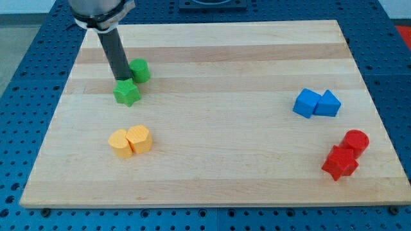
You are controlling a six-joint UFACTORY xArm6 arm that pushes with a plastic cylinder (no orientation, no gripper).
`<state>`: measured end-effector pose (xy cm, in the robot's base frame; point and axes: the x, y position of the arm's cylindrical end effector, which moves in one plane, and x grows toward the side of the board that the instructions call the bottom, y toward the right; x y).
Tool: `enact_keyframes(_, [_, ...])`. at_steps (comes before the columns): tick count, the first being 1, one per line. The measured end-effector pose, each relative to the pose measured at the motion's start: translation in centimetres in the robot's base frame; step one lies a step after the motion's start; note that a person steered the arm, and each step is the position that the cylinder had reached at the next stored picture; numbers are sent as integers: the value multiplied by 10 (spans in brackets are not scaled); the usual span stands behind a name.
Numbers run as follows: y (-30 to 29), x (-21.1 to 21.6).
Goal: Push the green star up a bit
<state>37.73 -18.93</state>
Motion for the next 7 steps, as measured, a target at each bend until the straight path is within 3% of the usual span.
enact_keyframes(2, [-49, 17])
enact_keyframes(3, [-49, 46])
enact_keyframes(5, [1, 82])
enact_keyframes(7, [42, 60])
